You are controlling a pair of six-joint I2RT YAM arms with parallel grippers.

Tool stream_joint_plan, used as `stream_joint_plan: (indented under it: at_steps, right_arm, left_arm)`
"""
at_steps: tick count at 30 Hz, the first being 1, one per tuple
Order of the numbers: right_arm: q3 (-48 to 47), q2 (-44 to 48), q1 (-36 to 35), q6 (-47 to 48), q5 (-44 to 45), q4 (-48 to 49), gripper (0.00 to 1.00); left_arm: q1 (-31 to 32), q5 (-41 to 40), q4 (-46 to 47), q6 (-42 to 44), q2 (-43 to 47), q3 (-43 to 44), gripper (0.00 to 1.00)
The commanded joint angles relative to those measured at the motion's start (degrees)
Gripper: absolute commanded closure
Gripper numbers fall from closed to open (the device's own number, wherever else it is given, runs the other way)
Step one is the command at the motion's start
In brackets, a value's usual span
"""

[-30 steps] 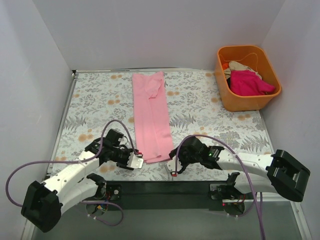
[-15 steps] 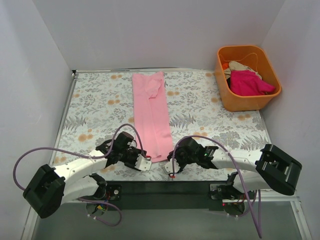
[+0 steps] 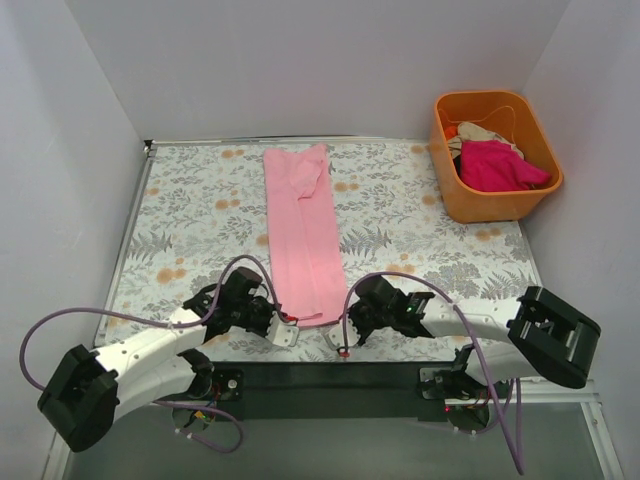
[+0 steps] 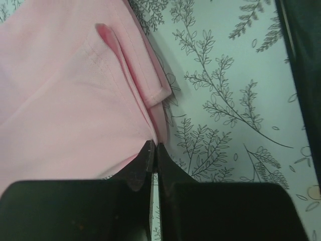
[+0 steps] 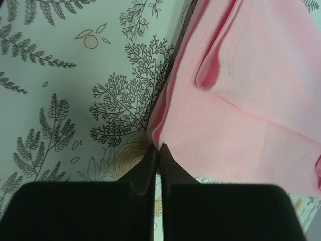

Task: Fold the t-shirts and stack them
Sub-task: Fold the tshirt

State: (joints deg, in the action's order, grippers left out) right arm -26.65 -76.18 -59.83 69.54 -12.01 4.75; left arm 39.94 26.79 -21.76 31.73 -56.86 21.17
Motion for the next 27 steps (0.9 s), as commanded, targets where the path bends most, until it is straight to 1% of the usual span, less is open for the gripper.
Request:
stream_joint_plan:
  at_steps: [1, 3, 5, 6, 8, 10, 14, 15, 18, 19, 20, 22, 24, 27]
  right_arm:
    - [-2.61, 3.93, -1.33, -4.58, -2.4, -8.41, 0.99]
    - [-3.84, 6.82, -2.13, -6.42, -3.19, -10.02, 0.99]
    - [-4.8, 7.97, -2.04, -10.11, -2.23, -10.46, 0.99]
    - [-5.77, 8.07, -1.95, -10.56, -0.92, -10.9, 0.99]
    - [-6.74, 7.89, -1.6, -11.27, -0.38, -11.78, 0.99]
    - [-8.58, 7.19, -0.55, -11.62, -0.56, -12.13, 0.99]
    - [-12.1, 4.47, 2.96, -11.97, -0.99, -12.93, 0.99]
    - [-12.8, 3.25, 5.06, -11.88, -1.69, -13.01, 0.99]
    - [-16.05, 0.52, 8.4, -11.09, -2.75, -13.45, 0.99]
    - [-16.93, -0.1, 9.03, -10.83, -2.93, -13.54, 0.99]
    - [-18.51, -0.8, 9.64, -10.48, -3.11, -13.54, 0.99]
    - [-19.92, -2.82, 10.87, -9.51, -3.37, -13.63, 0.99]
    - [-22.37, -5.45, 12.36, -8.64, -3.72, -13.54, 0.99]
    - [-26.67, -9.75, 15.0, -8.1, -3.9, -13.54, 0.99]
  left_arm:
    - [0.31, 5.72, -7.94, 0.36, 5.35, 2.03, 1.0]
    - [0.4, 6.35, -9.96, -4.89, 6.76, 3.61, 1.0]
    - [0.22, 6.79, -11.28, -10.07, 6.42, 7.21, 1.0]
    - [0.14, 7.14, -13.03, -11.32, 5.72, 8.35, 1.0]
    - [0.05, 7.23, -13.57, -13.26, 5.45, 9.85, 1.0]
    - [-0.3, 6.44, -11.47, -15.9, 5.71, 9.68, 1.0]
    - [-3.29, 6.96, -9.79, -15.91, 3.78, 10.64, 1.0]
    - [-4.08, 7.66, -9.79, -15.21, 2.47, 10.91, 1.0]
    - [-8.55, 8.89, -7.17, -14.68, 0.27, 11.96, 1.0]
    - [-11.44, 10.12, -6.29, -14.59, -0.7, 12.58, 1.0]
    - [-12.77, 10.74, -5.58, -14.59, -1.84, 13.45, 1.0]
    - [-15.58, 11.79, -5.49, -14.15, -6.4, 16.79, 1.0]
    - [-16.91, 11.8, -3.56, -14.32, -10.36, 19.16, 1.0]
    - [-18.5, 10.84, 0.74, -13.97, -14.92, 20.57, 1.0]
